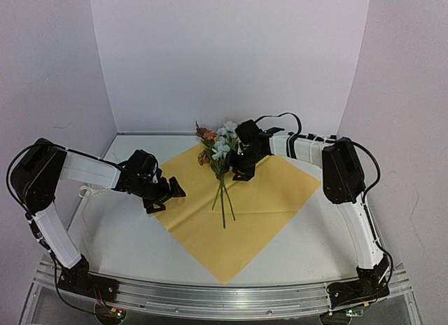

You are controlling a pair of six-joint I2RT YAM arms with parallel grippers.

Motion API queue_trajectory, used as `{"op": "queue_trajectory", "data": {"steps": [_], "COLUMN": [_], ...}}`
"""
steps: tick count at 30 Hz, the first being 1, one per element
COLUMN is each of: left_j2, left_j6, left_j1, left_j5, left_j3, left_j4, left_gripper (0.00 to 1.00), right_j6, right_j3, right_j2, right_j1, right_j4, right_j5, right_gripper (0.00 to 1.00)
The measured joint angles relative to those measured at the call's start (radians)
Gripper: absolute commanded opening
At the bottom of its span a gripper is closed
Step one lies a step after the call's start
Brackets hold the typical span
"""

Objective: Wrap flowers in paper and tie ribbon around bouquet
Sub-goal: Adjust the fake flower on the flattened wrapping paper.

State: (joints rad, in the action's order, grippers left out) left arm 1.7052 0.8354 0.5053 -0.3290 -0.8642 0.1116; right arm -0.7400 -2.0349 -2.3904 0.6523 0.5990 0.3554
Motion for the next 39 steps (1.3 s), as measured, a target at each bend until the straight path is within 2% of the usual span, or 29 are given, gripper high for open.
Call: {"op": "queue_trajectory", "data": {"steps": [8, 14, 17, 28, 39], "left_j2": [-0.032, -0.023, 0.025, 0.243, 0.299], "left_j6": [-0.023, -0.026, -0.016, -0.024, -0.024], "left_j1": [0.003, 0.042, 0.070, 0.167, 0.190], "left_j5": [0.019, -0.006, -0.039, -0.102, -0.123], "left_j3": [-0.055, -0.164, -0.209, -0.321, -0.344], "left_j4": [0.096, 0.079, 0.019, -0.048, -0.084], "left_gripper": [0.94, 0.72, 0.64, 0.52, 0.38], "right_j6": [0.101, 0.138, 0.146, 0.157, 0.161], "right_j3": [0.050, 0.027, 0.024, 0.012, -0.007], "right_j2": [0.057, 0.045, 0.032, -0.021, -0.032], "right_j1": [0.080, 0.135, 0.142, 0.145, 0.167], "right_j4": [0.091, 0.141, 0.151, 0.178, 0.197], "right_j5": [-0.132, -0.198, -0.219, -0.256, -0.288], "right_gripper": [0.57, 0.55, 0.55, 0.53, 0.53]}}
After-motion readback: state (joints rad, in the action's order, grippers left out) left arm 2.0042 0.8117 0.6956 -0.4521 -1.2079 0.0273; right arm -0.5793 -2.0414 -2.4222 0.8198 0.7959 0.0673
